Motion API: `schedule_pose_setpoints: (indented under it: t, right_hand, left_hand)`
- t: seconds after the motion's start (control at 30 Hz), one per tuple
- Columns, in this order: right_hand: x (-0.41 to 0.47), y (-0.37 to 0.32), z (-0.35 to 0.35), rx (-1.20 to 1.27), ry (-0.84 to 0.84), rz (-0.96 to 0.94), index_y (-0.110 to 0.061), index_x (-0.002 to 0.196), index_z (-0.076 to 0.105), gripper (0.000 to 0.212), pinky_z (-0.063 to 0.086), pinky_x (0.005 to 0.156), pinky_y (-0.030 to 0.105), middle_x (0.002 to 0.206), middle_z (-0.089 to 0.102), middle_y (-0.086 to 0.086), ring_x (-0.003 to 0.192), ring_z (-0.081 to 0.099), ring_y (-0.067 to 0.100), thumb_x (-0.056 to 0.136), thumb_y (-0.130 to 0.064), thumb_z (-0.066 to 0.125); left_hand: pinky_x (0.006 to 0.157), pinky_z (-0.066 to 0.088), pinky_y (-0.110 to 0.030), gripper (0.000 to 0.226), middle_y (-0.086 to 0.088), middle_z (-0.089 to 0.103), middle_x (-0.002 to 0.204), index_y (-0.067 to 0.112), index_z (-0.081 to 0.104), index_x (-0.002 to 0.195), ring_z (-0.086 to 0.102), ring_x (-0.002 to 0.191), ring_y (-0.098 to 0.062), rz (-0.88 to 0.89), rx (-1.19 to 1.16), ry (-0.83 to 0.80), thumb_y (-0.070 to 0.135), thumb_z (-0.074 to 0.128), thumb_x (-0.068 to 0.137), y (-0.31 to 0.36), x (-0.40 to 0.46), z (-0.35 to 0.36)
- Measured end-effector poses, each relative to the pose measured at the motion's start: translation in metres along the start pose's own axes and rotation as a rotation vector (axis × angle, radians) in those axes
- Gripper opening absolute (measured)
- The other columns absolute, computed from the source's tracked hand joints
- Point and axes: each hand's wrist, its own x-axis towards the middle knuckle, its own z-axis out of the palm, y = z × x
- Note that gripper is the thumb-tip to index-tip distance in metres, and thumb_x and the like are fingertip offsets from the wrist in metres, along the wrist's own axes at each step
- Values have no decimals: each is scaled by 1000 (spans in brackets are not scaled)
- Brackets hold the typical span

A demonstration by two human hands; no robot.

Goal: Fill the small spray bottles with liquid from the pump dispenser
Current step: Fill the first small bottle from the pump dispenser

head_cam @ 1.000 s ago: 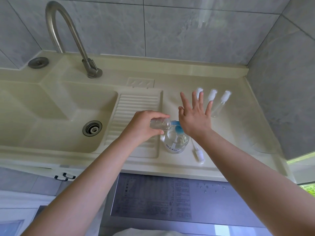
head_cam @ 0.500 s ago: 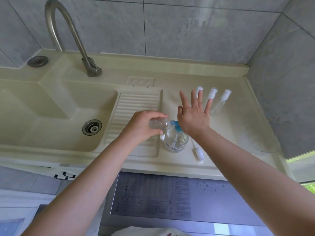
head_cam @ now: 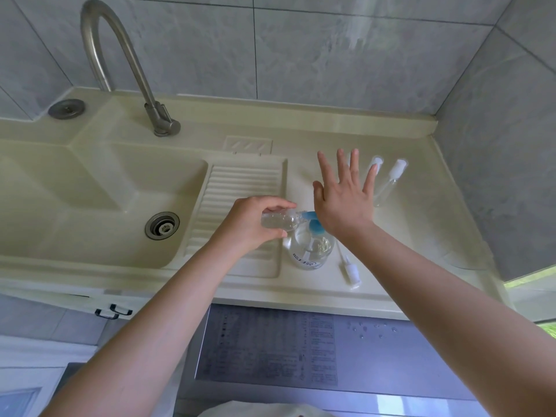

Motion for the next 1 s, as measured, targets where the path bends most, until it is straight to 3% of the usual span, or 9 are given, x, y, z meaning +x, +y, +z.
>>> schedule_pose_setpoints:
  t: [0.4,0.7,1.0]
  right_hand:
    - [-4,-5,2,58,42,21,-30,160,-1,61,-10,120,58,167,-10,13,154,-11,31,106,-34,26]
    - [-7,-4,8,75,-22,33,-31,160,-4,61,-10,120,58,167,-9,12,154,-14,29,106,-30,26]
    - [-5,-6,2,68,-1,33,-30,160,-6,63,-11,120,58,167,-8,13,154,-13,30,105,-30,27]
  left_hand:
    - [86,31,7,57,14,70,112,30,70,119,59,102,3,-5,-8,4,8,86,70,0,-1,1]
    - [84,32,7,55,17,69,107,30,71,116,60,99,4,9,-2,3,7,86,69,1,0,2]
    - [84,32,6,54,21,66,105,32,70,115,54,96,17,31,9,-9,8,86,69,1,2,-2]
